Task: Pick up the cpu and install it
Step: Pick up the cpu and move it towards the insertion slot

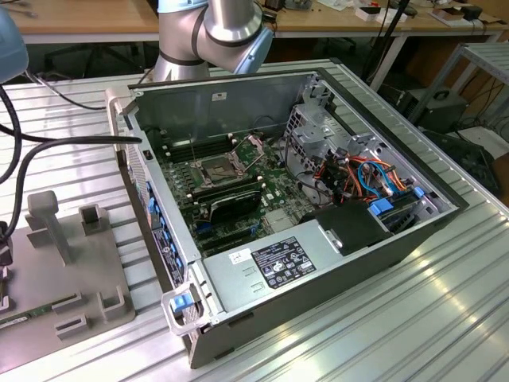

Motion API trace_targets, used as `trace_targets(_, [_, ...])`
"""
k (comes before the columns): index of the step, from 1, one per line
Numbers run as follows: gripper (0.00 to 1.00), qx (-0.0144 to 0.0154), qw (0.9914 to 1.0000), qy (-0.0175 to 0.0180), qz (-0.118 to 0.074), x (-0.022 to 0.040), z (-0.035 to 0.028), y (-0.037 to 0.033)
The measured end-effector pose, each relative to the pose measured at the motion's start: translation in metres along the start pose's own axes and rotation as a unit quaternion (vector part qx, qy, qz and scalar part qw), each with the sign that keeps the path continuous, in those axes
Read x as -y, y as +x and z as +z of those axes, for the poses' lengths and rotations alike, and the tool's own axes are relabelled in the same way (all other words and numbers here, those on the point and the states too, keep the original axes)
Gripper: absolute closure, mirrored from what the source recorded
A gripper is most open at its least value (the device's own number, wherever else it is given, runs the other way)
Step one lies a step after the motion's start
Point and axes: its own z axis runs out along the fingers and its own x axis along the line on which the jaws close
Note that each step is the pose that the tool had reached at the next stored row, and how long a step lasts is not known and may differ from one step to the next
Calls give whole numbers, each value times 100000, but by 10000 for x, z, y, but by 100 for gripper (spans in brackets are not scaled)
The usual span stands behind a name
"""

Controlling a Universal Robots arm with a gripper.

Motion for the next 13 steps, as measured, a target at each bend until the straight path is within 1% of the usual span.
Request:
trace_targets(2, [34,3,100000,-4,-1,1,34,0])
trace_targets(8, [34,-3,100000,16,1,2,40,0])
trace_targets(13, [34,-132,99999,434,1,3,57,0])
